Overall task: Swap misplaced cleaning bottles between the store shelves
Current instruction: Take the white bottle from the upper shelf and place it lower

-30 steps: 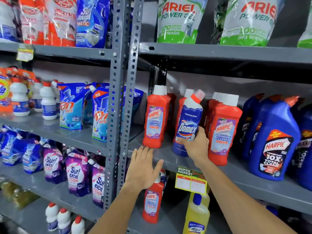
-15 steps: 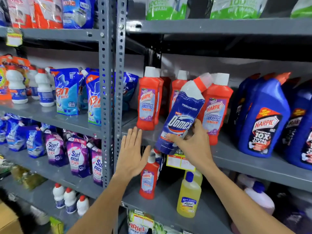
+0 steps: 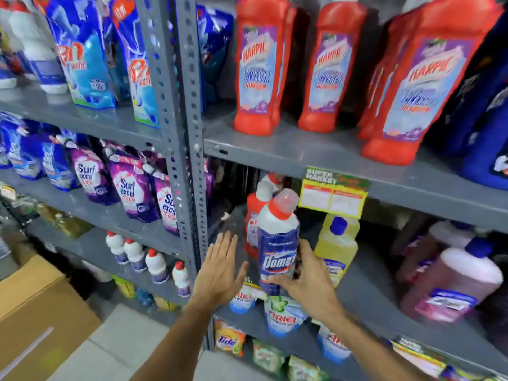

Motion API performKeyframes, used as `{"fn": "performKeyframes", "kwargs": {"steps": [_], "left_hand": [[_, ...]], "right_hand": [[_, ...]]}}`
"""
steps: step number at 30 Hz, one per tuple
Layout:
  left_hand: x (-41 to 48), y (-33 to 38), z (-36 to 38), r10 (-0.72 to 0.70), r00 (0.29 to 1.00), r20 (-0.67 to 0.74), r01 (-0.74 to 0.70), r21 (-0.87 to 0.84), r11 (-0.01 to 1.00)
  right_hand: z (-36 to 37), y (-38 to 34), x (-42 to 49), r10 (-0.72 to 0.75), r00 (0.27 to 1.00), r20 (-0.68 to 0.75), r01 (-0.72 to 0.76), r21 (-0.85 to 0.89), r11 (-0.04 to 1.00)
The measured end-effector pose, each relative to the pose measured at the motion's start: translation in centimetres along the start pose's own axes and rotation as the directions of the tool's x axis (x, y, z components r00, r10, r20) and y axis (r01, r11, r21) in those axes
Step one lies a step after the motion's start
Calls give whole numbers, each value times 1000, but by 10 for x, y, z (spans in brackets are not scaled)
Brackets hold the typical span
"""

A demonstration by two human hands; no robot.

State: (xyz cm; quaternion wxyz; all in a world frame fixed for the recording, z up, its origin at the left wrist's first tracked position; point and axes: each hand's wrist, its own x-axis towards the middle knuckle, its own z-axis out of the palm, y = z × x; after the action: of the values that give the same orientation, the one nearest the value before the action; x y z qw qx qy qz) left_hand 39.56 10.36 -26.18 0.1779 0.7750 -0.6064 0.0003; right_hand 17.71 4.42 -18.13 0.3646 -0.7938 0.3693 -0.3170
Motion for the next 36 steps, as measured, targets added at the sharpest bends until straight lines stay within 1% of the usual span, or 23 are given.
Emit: {"fn": "performKeyframes", "kwargs": {"steps": [2,6,10,13,19,26,32,36], "left_hand": [[1,-11,22,-10,996,83,10,-2,1000],[11,-32,49,-32,982,184,36,-16,999],[21,-43,65,-28,968,249,33,-17,999],[25,-46,73,-32,959,282,29,16,999],[27,-51,82,-2,969,246,-18,81,997],[29,-52,85,-21,964,266,5,60,998],[29,-52,83,-14,962,272,3,42,999],[28,-51,82,-13,961,277,3,38,999]], "right_hand": [[16,24,4,61,998,-8,-61,-17,998],[37,57,22,167,984,-62,-169,-18,986],[48,83,43,271,949,-161,-264,66,962],[52,97,56,301,925,-233,-290,82,954],[58,112,86,320,884,-341,-328,36,944],[69,112,115,364,838,-407,-371,63,926],[71,111,122,383,831,-402,-394,59,917],[78,100,104,455,804,-383,-441,128,888]]}}
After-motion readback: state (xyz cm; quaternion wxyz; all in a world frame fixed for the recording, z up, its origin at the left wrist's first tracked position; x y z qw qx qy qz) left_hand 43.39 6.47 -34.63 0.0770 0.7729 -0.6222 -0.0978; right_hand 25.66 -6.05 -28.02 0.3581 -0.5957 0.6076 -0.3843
